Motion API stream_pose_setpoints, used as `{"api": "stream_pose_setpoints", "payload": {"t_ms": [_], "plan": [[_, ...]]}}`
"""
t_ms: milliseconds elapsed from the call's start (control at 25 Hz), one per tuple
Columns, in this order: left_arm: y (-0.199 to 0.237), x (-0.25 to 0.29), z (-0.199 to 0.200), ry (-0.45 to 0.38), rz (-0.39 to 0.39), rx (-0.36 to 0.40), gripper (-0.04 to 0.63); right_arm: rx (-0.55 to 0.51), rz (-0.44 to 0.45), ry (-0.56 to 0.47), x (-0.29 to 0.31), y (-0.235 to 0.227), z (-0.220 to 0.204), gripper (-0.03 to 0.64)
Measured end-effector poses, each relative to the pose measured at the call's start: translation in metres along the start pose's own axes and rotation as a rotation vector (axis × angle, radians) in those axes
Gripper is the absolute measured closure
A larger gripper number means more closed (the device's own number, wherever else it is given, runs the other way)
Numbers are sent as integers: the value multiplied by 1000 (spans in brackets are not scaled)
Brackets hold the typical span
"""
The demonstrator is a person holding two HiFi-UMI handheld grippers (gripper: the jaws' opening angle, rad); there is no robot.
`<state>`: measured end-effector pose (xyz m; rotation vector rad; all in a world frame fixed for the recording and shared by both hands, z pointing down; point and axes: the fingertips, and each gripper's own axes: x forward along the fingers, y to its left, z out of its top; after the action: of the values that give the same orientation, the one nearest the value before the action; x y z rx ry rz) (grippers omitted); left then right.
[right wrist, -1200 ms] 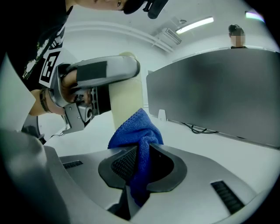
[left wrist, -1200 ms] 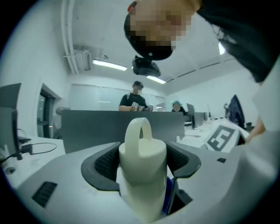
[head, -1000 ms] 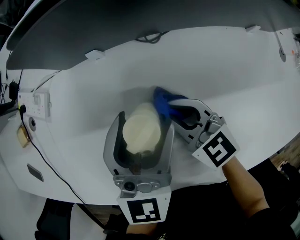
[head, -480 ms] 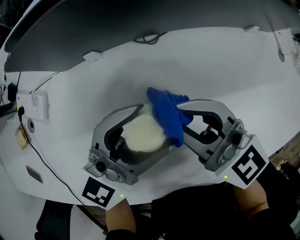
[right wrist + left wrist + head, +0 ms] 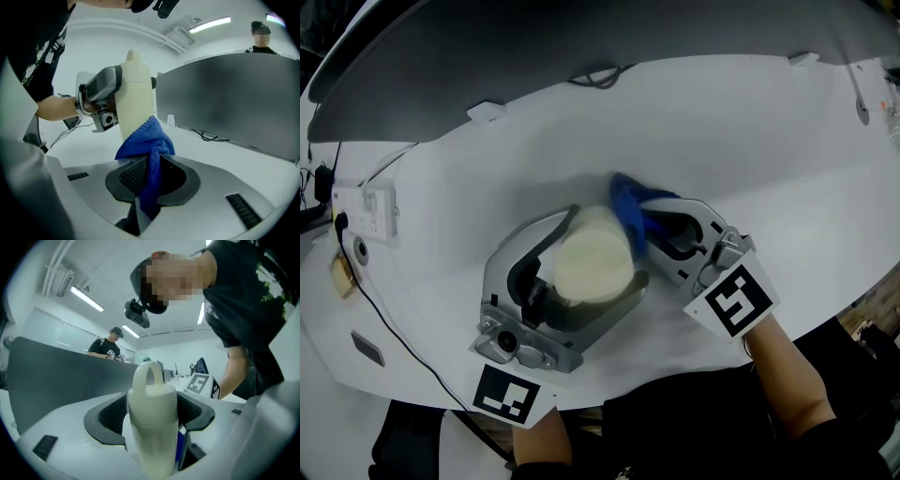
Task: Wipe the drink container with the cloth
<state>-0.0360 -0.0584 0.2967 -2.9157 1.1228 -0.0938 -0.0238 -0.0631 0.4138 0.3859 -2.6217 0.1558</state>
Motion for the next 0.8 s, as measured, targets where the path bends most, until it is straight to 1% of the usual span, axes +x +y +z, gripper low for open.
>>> {"api": "stream_pose_setpoints", "payload": {"t_ms": [40,120,280,360,400,440,480,520,560,600,640,680,720,760,800], "plan": [[1,-2,-1,22,36,16,293,0,2,-3,0,0,0,572],[4,-7,-2,51,139,18,284,3,1,-2,0,-1,-1,572],[11,-10,-6,93,417,-45,279,10,-16,-11,-1,-1,-1,572],[15,-9,-7,102,537,-69,281,18,-25,-18,-1,-2,0,572],[16,-9,-8,104,579,-75,282,20,-27,-16,-1,-2,-1,572],[16,-9,-9,105,601,-77,297,21,-26,-13,0,-2,-1,572],[15,-8,-9,102,603,-73,303,24,-25,-14,0,-1,0,572],[13,-8,-9,96,584,-64,305,43,-25,-25,-1,-1,3,572],[11,-6,-9,87,543,-49,307,90,-32,-45,-5,-3,8,572],[7,-5,-9,77,479,-30,307,158,-46,-72,-12,-6,15,572],[3,-5,-10,64,392,-12,307,217,-59,-106,-23,-11,27,572],[-1,-5,-11,49,294,2,307,242,-64,-152,-36,-16,42,572],[-2,-7,-12,31,203,6,308,229,-59,-210,-49,-20,62,572],[-1,-10,-12,11,129,-3,308,187,-45,-272,-61,-21,83,572],[1,-12,-11,-8,74,-19,308,129,-25,-328,-70,-19,103,572]]}}
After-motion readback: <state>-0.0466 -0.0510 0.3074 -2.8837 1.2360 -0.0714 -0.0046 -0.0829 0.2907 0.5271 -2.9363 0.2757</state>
